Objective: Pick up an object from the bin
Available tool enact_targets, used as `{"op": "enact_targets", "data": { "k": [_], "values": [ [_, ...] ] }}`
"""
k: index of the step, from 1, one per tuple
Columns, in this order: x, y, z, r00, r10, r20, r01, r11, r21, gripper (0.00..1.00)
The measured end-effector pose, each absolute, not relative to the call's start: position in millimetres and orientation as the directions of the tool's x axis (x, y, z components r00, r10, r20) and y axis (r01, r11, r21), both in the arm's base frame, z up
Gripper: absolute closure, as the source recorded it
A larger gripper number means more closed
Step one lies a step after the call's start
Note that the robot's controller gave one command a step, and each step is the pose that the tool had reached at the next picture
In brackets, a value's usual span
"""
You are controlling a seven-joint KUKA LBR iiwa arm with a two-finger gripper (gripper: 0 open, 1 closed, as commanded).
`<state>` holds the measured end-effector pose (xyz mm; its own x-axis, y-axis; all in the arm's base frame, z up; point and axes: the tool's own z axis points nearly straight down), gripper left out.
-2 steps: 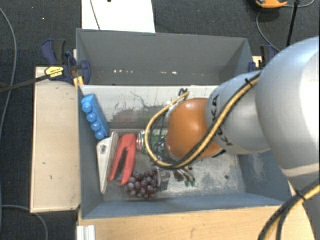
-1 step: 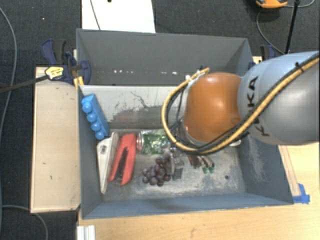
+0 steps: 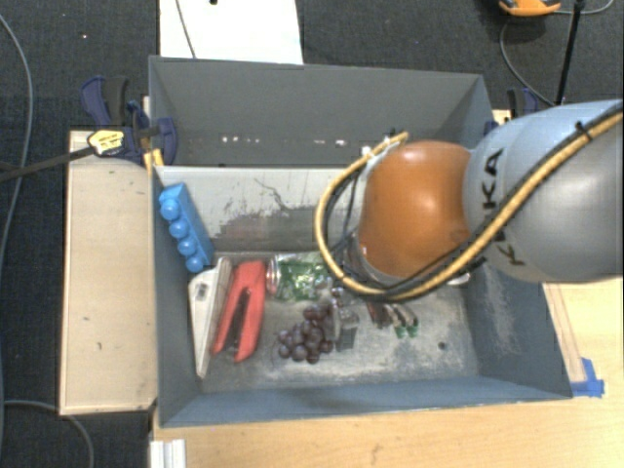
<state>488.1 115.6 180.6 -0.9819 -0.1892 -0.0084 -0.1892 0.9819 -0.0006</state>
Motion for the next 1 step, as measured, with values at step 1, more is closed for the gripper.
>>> {"op": "enact_targets", "data": {
  "k": [1],
  "values": [
    [478.5, 123.4, 295.0, -0.984, -0.179, -0.011, -0.179, 0.984, 0.000, 1.00]
  ]
}}
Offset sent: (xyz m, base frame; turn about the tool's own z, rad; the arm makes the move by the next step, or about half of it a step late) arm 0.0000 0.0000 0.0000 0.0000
